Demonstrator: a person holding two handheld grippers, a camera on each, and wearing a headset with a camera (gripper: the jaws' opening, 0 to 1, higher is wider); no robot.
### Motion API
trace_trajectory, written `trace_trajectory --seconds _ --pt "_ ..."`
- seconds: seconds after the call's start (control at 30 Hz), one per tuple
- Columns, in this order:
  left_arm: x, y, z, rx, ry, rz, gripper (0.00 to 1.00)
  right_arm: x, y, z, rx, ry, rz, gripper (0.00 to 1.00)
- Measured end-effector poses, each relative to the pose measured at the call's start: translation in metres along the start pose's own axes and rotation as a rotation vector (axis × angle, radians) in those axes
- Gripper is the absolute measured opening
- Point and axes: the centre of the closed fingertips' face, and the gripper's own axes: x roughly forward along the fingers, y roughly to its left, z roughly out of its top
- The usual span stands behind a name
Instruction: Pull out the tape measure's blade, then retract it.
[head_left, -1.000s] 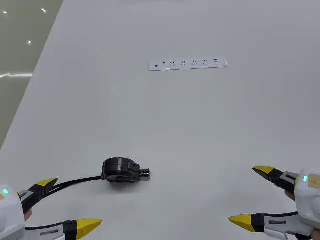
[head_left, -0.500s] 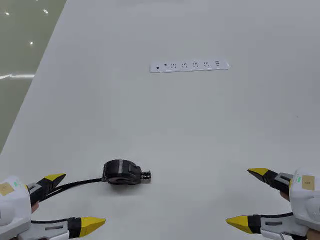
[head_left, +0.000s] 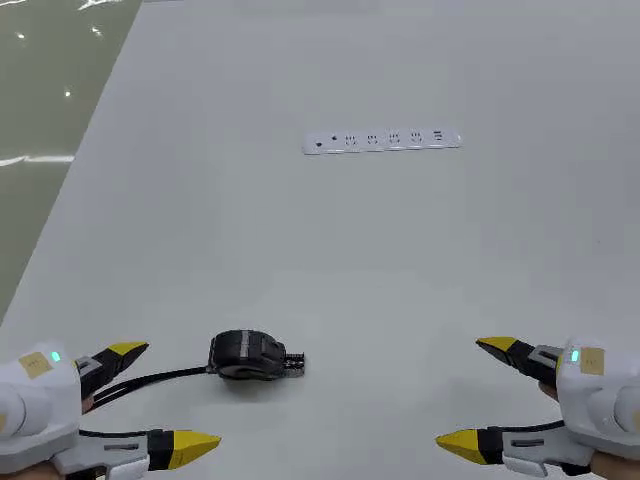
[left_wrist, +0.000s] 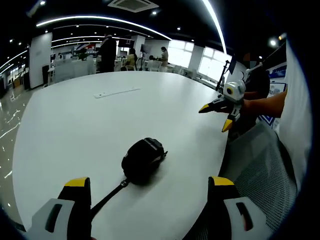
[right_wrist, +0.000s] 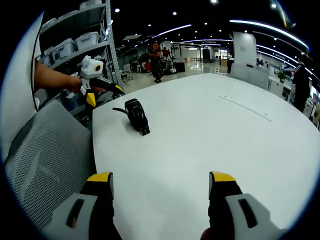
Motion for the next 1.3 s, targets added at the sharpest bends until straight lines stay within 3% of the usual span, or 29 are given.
trace_trajectory --seconds 0.67,1.3 --pt "0.033 0.003 0.001 0.067 0.018 -0.072 0.91 0.045 0.007 0.013 -0.037 -0.025 0.080 0.77" --pt "0.063 0.011 -0.002 0.139 0.053 -0.125 0.78 0.084 0.015 0.017 -0.057 -0.025 0.159 0.72"
